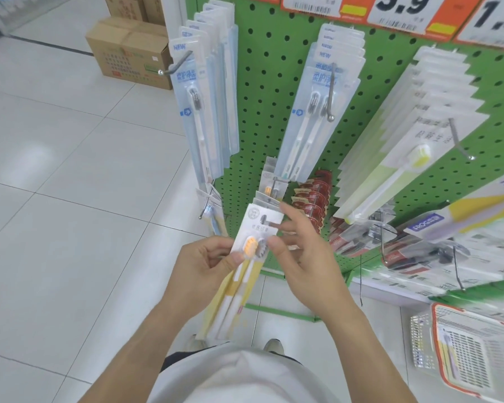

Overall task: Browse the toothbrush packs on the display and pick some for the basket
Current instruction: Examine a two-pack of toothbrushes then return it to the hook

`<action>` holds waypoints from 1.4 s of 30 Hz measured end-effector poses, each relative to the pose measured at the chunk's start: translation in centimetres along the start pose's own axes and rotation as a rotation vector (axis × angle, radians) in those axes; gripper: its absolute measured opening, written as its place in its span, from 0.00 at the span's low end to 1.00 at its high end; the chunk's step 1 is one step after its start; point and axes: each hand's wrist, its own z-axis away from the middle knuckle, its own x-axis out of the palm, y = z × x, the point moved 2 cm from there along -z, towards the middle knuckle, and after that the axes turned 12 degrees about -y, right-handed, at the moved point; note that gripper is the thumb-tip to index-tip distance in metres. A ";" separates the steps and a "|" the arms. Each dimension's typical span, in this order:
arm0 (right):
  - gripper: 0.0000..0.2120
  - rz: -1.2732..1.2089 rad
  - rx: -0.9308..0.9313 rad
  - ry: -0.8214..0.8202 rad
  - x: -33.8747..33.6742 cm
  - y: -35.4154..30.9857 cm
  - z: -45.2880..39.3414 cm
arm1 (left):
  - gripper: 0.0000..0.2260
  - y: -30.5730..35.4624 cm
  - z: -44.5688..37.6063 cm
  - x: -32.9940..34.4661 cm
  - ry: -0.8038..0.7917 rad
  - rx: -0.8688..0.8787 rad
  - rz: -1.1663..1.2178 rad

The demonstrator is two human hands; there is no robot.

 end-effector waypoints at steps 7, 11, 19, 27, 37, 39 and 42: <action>0.14 -0.183 0.011 0.138 0.3 1.3 -1.5 | 0.09 -0.7 -0.3 0.5 0.009 0.034 -0.130; 0.15 -0.135 0.031 0.138 1.1 2.1 -2.0 | 0.10 -0.5 -0.5 -0.4 0.277 0.125 -0.410; 0.14 0.037 0.058 0.195 1.9 4.0 -3.0 | 0.13 -1.6 -3.7 -2.9 0.496 0.255 -0.786; 0.10 0.283 0.016 0.229 1.8 3.8 -3.8 | 0.18 -2.4 -6.8 -3.1 0.389 0.219 -0.789; 0.03 0.382 -0.009 0.298 0.7 3.0 -5.1 | 0.18 -2.3 -6.1 -1.7 0.485 0.311 -0.943; 0.03 0.378 0.006 0.304 0.7 3.0 -5.2 | 0.14 -2.0 -5.4 -0.5 0.452 0.454 -0.896; 0.04 0.374 0.006 0.311 0.6 2.9 -5.3 | 0.12 -1.2 -5.7 1.3 0.284 0.477 -0.742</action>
